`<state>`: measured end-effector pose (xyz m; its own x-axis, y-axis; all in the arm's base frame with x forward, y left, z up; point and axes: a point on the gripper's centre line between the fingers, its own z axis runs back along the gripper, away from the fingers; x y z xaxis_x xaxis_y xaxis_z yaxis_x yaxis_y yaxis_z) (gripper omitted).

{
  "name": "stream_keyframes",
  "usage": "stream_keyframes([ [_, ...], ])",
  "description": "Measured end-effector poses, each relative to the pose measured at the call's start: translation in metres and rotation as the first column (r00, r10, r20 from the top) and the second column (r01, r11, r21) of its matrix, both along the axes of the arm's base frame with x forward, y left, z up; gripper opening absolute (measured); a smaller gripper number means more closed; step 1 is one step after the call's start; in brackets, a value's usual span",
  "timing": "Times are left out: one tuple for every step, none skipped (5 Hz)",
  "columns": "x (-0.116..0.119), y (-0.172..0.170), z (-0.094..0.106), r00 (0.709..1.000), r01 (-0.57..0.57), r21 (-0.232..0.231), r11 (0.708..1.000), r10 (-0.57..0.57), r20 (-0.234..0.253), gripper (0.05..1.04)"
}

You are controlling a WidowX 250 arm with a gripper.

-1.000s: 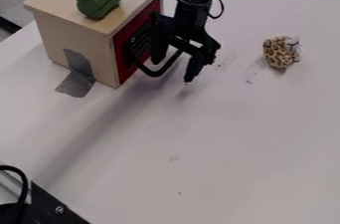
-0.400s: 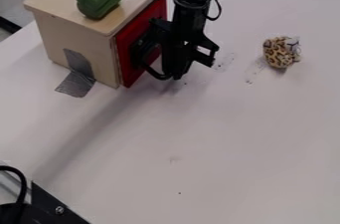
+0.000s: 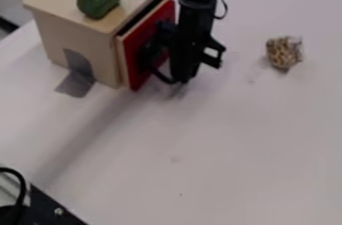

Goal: Open the drawer

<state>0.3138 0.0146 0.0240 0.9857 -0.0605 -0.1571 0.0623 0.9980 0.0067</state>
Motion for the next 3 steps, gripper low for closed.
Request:
stream_keyframes([
  [-0.001,-0.02,0.0,0.998,0.062,-0.006,0.998,-0.062,-0.008,0.104],
  [-0.002,-0.028,0.0,0.996,0.085,-0.009,0.996,-0.085,-0.012,0.104],
  [-0.007,-0.04,0.0,0.991,0.13,-0.001,0.992,-0.13,-0.025,0.104],
])
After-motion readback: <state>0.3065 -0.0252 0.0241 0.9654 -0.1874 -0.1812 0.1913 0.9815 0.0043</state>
